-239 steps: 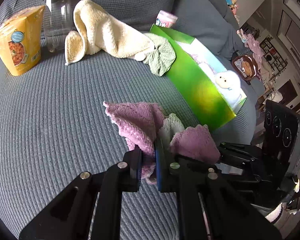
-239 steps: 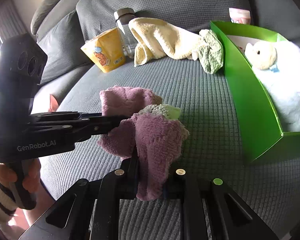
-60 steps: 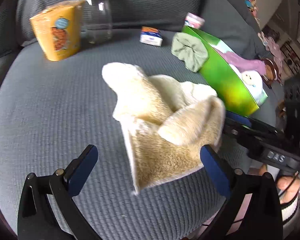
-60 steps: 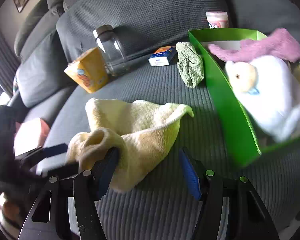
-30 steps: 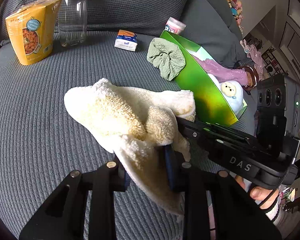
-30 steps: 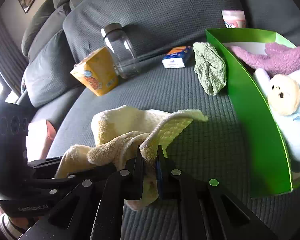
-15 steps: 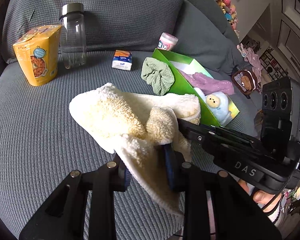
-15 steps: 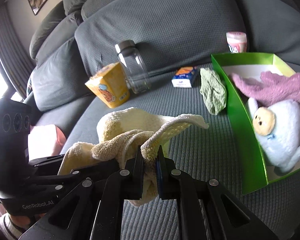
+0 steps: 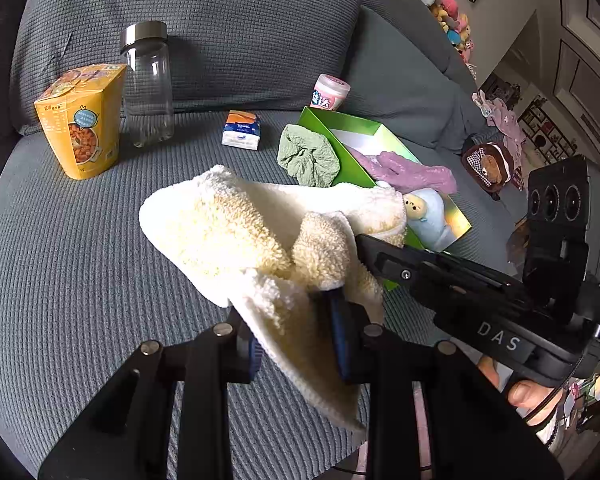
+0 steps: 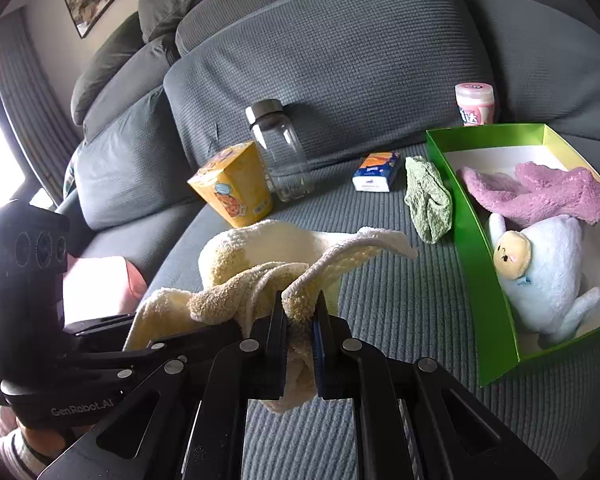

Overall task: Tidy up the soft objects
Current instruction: 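Hold the cream towel raised above the sofa with the right gripper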

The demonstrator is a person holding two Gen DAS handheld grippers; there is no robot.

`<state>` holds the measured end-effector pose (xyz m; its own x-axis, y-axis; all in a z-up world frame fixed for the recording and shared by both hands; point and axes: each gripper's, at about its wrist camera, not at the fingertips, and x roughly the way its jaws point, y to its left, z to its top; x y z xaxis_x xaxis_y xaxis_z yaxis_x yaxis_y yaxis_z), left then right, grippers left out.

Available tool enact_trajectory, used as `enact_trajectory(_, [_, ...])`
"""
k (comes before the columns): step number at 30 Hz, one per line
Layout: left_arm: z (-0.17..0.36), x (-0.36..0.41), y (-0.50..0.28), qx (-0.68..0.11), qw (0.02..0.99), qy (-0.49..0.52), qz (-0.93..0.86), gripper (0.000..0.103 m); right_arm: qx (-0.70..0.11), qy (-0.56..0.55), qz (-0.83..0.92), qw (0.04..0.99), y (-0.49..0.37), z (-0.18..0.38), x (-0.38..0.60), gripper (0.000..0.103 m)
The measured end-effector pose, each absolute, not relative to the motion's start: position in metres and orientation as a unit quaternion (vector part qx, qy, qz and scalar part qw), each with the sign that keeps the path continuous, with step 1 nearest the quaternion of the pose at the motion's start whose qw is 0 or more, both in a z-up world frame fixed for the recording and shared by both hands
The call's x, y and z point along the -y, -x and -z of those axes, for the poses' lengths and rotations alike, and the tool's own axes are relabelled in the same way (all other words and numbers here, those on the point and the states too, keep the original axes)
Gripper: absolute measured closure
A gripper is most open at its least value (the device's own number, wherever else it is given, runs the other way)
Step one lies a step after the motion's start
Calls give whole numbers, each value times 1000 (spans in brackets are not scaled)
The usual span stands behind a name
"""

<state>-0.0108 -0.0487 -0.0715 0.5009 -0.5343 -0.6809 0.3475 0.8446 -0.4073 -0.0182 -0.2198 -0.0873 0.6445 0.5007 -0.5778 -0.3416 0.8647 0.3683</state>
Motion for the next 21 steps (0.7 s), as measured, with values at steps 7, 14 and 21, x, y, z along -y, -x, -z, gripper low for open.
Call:
enact_trajectory(7, [68, 55, 11, -428, 861, 100, 255, 76, -346, -124, -239, 899, 19, 86, 226, 91])
enact_trajectory(14, [67, 59, 8, -427, 862, 94, 256, 76, -341, -131, -242, 899, 20, 85, 232, 91])
enact_trajectory(21, [61, 66, 4, -423, 865, 87, 257, 76, -329, -140, -244, 901, 21, 82, 240, 91])
